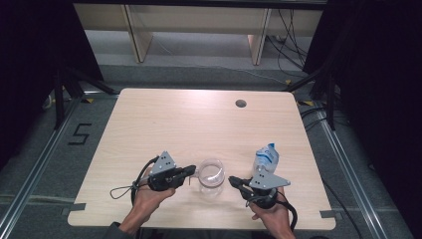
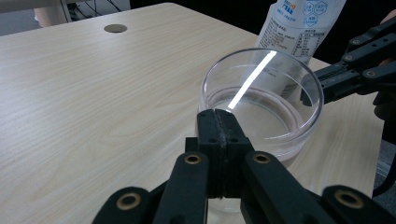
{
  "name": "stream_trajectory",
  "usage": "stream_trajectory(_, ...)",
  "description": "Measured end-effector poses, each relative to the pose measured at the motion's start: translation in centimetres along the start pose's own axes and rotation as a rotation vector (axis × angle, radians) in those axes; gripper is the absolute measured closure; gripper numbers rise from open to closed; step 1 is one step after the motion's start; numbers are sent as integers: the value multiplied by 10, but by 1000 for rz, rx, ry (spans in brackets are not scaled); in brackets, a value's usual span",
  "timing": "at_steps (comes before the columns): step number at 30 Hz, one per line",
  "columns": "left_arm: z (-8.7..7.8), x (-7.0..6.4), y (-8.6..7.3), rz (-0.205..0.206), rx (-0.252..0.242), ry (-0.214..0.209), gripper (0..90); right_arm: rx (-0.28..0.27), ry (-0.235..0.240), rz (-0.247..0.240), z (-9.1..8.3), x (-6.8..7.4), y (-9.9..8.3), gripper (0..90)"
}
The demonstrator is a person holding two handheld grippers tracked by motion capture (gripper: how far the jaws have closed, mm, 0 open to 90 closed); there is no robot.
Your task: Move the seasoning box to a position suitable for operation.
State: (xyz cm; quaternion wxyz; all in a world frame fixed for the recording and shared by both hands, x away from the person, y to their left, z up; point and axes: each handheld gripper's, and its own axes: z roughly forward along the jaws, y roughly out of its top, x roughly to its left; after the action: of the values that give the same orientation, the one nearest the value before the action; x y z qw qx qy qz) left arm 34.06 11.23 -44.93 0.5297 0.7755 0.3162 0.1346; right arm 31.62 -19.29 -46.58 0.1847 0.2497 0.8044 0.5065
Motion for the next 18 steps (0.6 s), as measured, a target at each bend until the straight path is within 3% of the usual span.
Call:
stream_trajectory(6, 0, 0, 0, -1, -4, -2, 893, 11, 5, 21, 0, 2, 3, 878)
stream_trajectory(12, 0, 0, -1, -2, -6, -3, 893, -12, 12, 16, 2, 1, 5, 878)
stream_trajectory(14, 0, 1, -1, -1, -8, -11, 892, -7, 7, -8, 2, 0, 7, 878)
stream_trajectory(18, 0, 1, -1, -1, -11, -10, 893, -1, 9, -4, 5, 1, 8, 878)
